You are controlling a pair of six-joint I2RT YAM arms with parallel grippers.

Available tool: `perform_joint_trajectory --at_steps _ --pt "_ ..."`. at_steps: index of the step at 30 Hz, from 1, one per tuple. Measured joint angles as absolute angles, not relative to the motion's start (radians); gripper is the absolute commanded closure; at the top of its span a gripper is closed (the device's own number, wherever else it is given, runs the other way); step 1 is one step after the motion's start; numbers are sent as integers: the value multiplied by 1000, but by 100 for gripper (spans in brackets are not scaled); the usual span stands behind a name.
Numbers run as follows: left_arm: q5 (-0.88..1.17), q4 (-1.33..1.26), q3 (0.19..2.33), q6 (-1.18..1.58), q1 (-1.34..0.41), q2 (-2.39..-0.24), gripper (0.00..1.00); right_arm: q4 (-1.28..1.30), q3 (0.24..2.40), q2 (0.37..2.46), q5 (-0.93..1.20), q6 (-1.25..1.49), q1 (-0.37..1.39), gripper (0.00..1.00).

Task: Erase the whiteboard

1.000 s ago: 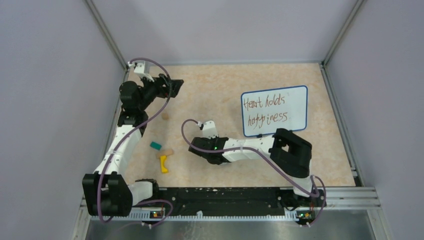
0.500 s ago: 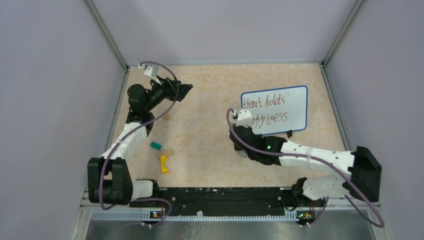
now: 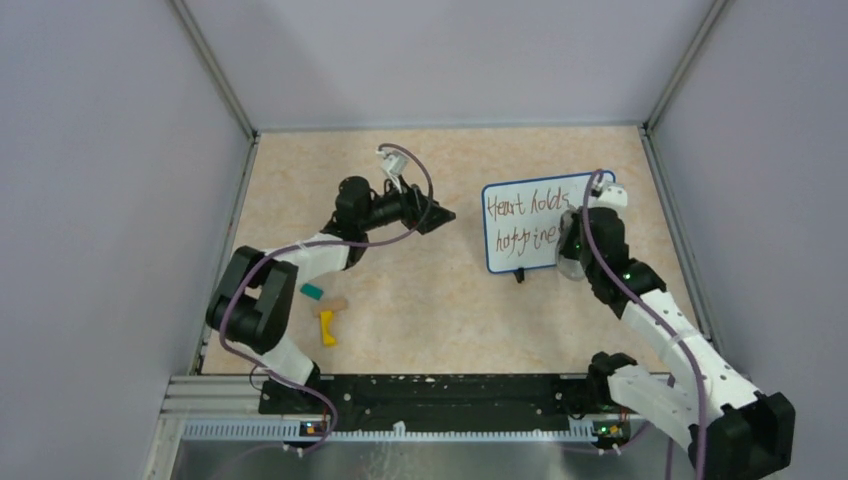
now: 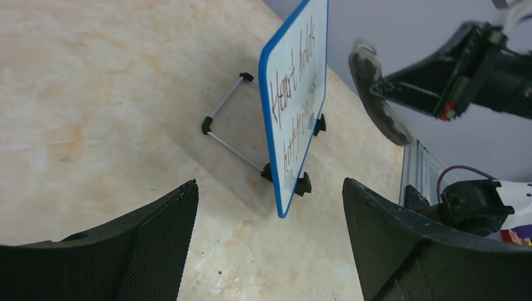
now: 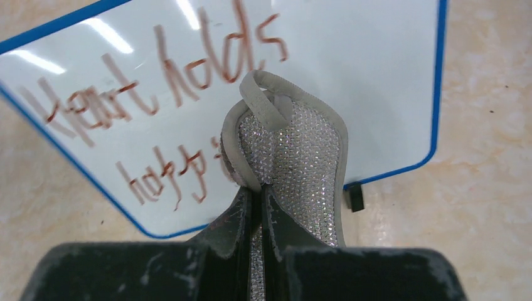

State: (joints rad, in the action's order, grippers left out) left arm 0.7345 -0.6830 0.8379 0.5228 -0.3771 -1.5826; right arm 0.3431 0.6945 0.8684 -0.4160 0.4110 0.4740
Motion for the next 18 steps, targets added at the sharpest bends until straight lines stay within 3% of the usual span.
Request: perform_joint_trajectory --at_steps 4,11,18 --pt "733 -797 838 556 -454 -1701 11 304 691 952 -262 414 254 100" --pt "721 -800 931 532 -552 -1884 13 310 689 951 -152 410 239 100" --pt "669 -824 980 540 -564 -1935 21 336 789 918 -274 376 220 100"
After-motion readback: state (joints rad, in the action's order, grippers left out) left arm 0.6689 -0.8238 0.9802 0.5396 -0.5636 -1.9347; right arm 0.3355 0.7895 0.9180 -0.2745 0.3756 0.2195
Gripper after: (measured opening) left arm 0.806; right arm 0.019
